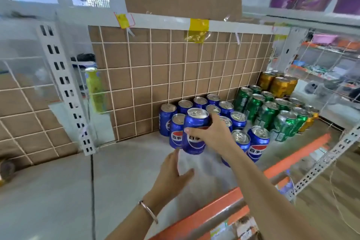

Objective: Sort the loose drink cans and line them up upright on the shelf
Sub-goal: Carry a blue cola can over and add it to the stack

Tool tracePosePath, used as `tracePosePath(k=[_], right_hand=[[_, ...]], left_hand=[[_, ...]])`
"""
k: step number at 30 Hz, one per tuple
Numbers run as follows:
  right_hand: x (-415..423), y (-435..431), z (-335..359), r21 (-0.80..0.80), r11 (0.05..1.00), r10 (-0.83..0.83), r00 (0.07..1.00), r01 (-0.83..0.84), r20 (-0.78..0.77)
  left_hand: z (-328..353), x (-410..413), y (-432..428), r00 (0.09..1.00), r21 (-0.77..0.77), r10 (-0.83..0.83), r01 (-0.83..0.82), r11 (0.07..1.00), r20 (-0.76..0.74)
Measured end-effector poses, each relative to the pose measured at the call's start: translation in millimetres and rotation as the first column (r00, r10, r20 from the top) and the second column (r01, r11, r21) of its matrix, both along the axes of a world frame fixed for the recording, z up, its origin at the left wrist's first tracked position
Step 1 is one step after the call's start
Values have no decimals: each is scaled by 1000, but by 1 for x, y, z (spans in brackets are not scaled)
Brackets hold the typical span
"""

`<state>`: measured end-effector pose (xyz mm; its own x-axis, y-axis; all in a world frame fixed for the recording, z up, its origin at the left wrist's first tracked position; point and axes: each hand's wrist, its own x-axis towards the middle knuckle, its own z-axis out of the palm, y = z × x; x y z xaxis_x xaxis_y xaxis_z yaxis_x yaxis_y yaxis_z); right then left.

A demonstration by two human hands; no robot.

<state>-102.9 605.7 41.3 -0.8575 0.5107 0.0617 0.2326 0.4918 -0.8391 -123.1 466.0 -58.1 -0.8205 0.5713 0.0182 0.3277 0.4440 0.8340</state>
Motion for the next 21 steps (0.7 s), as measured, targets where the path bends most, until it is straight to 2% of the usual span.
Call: tracePosePath(k=[1, 3, 5, 8, 12, 15, 17, 18, 21], right_hand=[[-9, 7, 6, -10, 1000, 4, 1000, -4, -18], [-29, 22, 14, -78, 997, 27, 999, -31, -45], [-49, 32, 21, -138, 988, 61, 997, -67, -53], [-76, 38, 34, -156, 980, 112, 991, -123, -75], [-112, 33, 44, -152, 973, 151, 978, -172, -142], [-137, 22, 37, -127, 968, 195, 970, -214, -147], [-150, 17, 28, -132, 964, 212, 966, -231, -148], [-156, 14, 25, -141, 960, 220, 964, -241, -150], [-167, 10, 19, -126, 955, 251, 958, -269, -141]], left_hand=[[-9, -3, 4, 998, -178, 5, -15, 984, -58], [-23, -3, 12, 987, -479, -3, -76, 875, -161], [-34, 2, 19, 970, -575, -68, -82, 814, -234], [-37, 7, 24, 945, -604, -152, -58, 794, -291], [-38, 3, 24, 937, -616, -166, -63, 785, -308], [-37, 3, 24, 950, -606, -154, -45, 794, -272], [-40, 0, 23, 926, -555, -131, -95, 826, -353], [-36, 0, 21, 948, -556, -96, -94, 826, -303], [-46, -4, 22, 922, -527, -128, -92, 845, -365]])
